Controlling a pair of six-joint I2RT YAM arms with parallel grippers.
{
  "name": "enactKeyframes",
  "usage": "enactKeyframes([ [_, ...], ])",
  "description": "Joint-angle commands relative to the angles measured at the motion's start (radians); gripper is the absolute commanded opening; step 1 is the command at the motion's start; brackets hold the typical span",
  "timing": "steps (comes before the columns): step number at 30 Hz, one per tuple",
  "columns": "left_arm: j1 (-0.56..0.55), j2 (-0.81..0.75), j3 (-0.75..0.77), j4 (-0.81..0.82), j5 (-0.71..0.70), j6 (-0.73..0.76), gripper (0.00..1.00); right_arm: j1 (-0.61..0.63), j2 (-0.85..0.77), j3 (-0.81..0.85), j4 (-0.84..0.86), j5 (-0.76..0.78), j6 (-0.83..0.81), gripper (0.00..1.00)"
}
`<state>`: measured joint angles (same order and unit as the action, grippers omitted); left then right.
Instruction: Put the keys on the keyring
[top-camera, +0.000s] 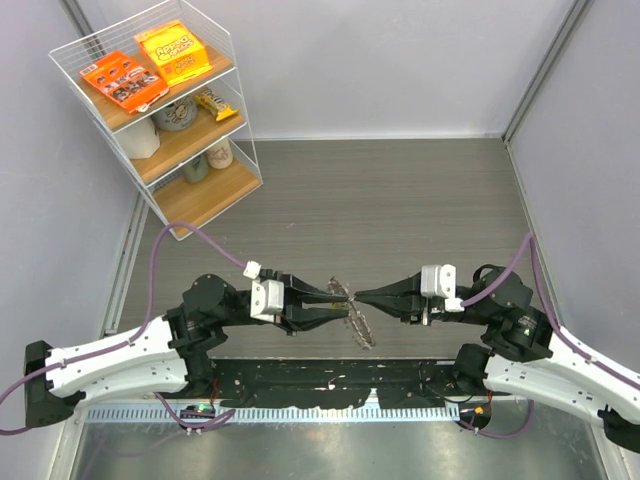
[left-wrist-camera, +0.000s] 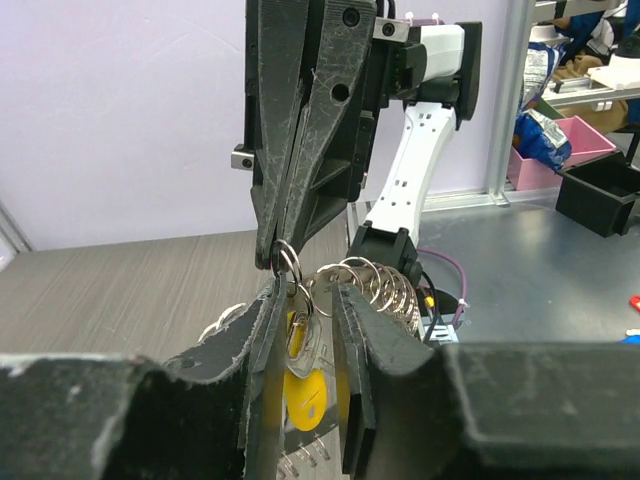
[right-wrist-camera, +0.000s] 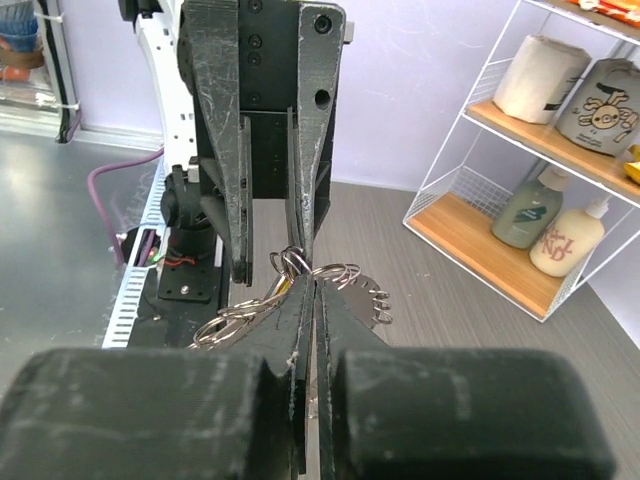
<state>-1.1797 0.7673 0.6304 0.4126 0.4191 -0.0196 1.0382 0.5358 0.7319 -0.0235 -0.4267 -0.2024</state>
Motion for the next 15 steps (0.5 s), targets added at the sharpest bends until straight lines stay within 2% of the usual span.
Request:
enactKeyframes([
  [1,0.0,-0.008,0.008,-0.032,-0.034,0.0,0.31,0.003,-0.042,0.009,0.195,0.078,0.012,0.06],
  [9,0.0,-0.052,0.005,-0.038,-0.144,-0.006,0.41,0.003,-0.066,-0.003,0.214,0.108,0.02,0.06],
  [15,-0.001,-0.086,-0.008,0.02,-0.232,0.01,0.43,0.003,-0.074,-0.022,0.246,0.124,0.041,0.06],
])
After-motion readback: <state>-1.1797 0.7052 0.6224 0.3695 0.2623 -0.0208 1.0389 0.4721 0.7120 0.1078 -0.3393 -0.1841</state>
